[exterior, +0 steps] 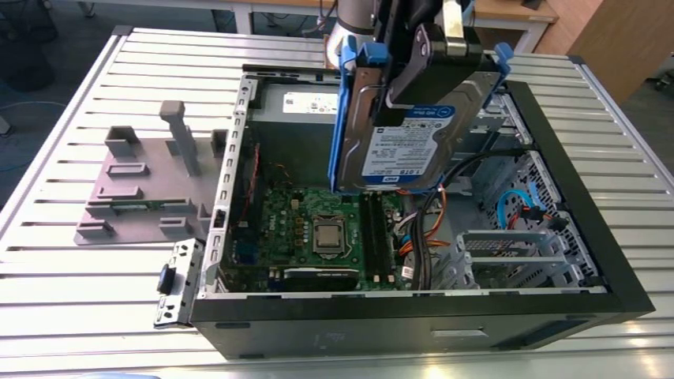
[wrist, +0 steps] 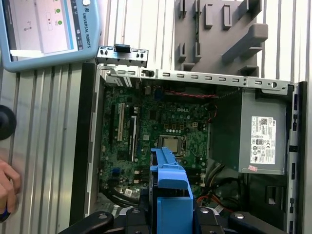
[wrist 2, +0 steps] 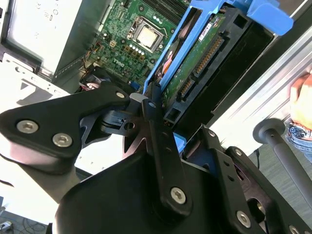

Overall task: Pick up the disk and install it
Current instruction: 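Pick up the disk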

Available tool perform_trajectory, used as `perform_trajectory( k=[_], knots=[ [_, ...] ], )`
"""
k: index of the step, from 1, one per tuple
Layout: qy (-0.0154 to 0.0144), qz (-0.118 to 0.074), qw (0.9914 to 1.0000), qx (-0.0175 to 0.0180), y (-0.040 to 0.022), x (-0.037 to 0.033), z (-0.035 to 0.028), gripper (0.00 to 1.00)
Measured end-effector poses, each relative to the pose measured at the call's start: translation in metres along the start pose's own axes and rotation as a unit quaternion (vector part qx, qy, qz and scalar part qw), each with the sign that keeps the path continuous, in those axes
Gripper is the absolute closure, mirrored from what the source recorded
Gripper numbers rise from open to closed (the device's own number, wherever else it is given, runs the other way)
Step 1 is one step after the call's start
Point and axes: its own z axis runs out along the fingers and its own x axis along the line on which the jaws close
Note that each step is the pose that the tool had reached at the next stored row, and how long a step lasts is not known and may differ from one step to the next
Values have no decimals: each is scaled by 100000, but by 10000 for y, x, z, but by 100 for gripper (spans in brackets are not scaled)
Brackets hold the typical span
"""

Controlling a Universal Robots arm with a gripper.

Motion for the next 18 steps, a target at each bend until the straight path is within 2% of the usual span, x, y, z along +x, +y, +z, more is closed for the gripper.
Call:
perform_trajectory(
  k=[18],
  knots=[
    [-2,1,100000,1,-18,34,3,63]
  ],
)
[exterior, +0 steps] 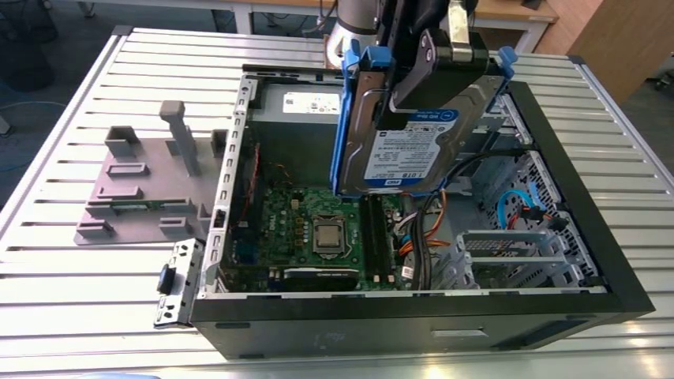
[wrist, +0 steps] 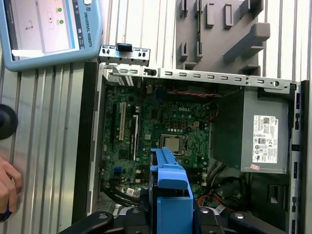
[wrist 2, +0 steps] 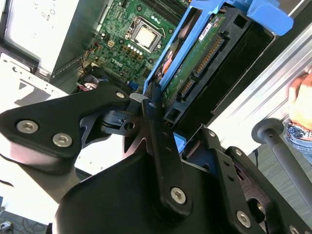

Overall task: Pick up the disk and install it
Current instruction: 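Pick up the disk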

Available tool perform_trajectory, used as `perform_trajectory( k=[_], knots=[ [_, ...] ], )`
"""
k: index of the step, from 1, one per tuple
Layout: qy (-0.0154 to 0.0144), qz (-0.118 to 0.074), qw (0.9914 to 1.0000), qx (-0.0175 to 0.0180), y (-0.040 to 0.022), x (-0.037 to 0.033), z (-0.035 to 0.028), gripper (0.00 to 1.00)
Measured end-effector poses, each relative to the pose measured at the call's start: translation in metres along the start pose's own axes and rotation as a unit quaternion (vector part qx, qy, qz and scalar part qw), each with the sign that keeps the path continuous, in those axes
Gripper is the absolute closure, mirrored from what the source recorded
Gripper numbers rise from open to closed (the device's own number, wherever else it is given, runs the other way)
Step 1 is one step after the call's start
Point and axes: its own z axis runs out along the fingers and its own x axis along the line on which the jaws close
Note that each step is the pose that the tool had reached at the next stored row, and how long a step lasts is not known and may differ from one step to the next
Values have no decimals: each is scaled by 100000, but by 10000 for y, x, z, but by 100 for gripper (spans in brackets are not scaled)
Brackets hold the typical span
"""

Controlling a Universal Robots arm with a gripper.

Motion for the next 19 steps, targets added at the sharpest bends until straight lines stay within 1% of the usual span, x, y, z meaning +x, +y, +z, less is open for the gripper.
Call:
perform_trajectory(
  k=[19],
  knots=[
    [-1,-5,100000,-1,-23,33,3,63]
  ],
)
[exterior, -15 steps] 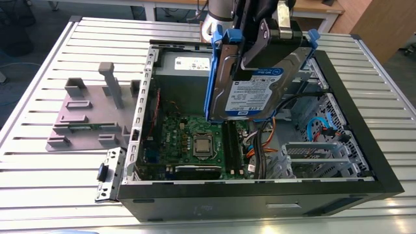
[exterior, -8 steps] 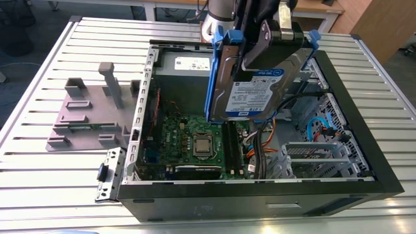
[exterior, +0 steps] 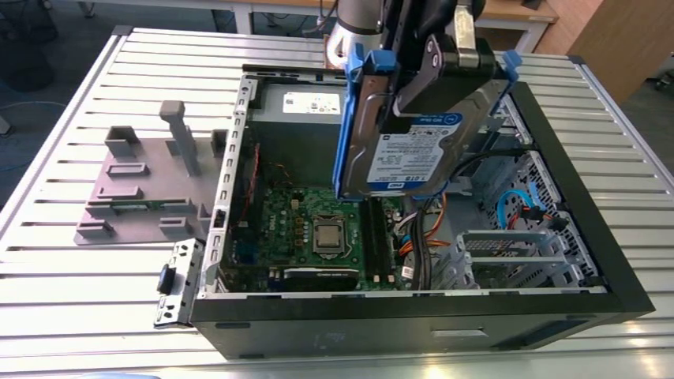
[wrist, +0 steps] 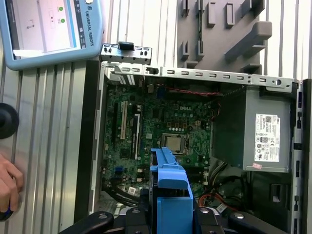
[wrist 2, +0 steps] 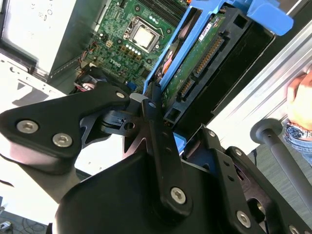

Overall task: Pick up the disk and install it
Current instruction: 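Pick up the disk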

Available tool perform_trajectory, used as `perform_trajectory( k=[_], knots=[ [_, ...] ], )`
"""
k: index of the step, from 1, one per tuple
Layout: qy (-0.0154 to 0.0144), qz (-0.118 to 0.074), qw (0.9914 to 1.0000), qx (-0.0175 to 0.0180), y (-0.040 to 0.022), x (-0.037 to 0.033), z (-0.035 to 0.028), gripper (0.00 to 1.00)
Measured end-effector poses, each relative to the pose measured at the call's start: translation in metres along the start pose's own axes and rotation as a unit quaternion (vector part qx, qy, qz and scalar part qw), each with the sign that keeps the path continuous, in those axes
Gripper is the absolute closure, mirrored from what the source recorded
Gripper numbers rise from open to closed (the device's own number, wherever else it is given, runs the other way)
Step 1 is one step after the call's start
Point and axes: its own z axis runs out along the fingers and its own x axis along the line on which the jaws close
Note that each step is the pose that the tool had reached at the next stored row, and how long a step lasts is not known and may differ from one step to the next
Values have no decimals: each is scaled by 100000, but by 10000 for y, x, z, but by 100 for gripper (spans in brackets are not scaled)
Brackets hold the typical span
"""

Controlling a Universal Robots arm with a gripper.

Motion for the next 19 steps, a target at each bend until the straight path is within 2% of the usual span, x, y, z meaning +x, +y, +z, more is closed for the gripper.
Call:
perform_trajectory(
  k=[6,12,19],
  knots=[
    [-1,7,100000,-8,-39,29,2,63],
    [-1,3,100000,-46,-136,51,4,63],
    [-2,8,100000,-75,-222,93,6,63]
  ],
)
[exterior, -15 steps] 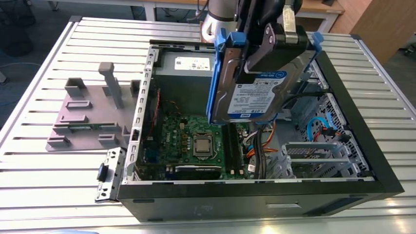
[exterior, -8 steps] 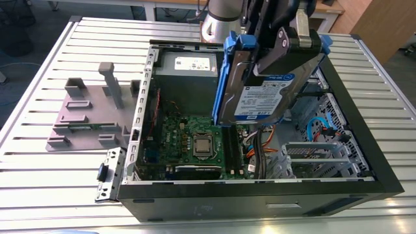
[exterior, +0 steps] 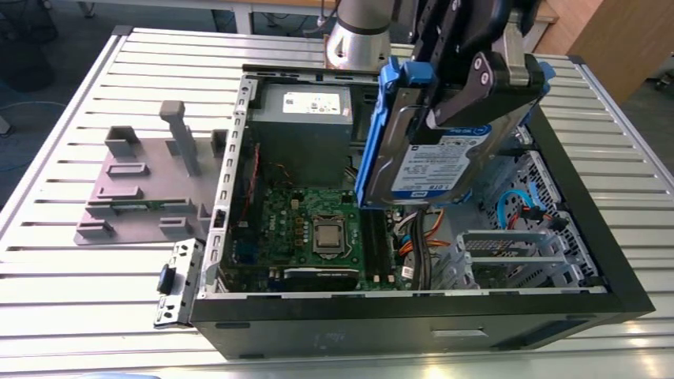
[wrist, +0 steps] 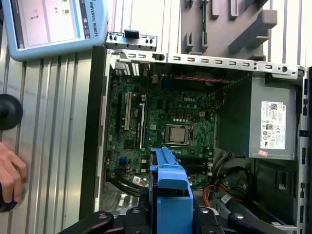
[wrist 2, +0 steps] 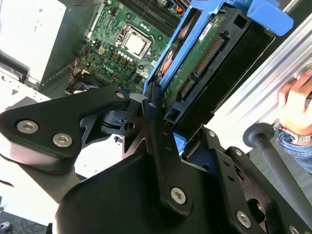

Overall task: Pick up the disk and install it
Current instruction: 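Pick up the disk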

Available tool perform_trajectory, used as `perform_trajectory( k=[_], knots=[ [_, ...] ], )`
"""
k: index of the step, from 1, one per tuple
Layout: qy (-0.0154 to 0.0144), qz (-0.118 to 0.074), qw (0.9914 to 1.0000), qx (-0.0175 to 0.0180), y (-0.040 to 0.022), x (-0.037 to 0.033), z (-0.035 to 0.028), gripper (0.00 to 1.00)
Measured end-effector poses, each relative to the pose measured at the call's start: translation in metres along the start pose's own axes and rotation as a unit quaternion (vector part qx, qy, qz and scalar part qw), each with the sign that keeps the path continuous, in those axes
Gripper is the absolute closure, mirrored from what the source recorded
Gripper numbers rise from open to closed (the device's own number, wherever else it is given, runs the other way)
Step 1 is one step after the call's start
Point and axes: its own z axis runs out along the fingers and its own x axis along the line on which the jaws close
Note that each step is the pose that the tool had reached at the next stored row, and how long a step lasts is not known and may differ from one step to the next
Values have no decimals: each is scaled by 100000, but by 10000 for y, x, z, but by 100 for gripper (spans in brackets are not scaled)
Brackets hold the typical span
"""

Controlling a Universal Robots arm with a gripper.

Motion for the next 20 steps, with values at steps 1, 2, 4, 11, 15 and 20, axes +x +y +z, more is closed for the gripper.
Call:
perform_trajectory(
  k=[1,2,4,11,15,20],
  knots=[
    [2,0,100000,-2,-9,7,0,63],
    [-4,-4,100000,-2,-17,14,1,63],
    [1,-2,100000,-5,-30,27,1,63],
    [0,-3,100000,-4,-56,79,3,63],
    [-3,0,100000,-1,-66,103,4,63],
    [1,1,100000,-4,-77,130,5,63]
  ],
)
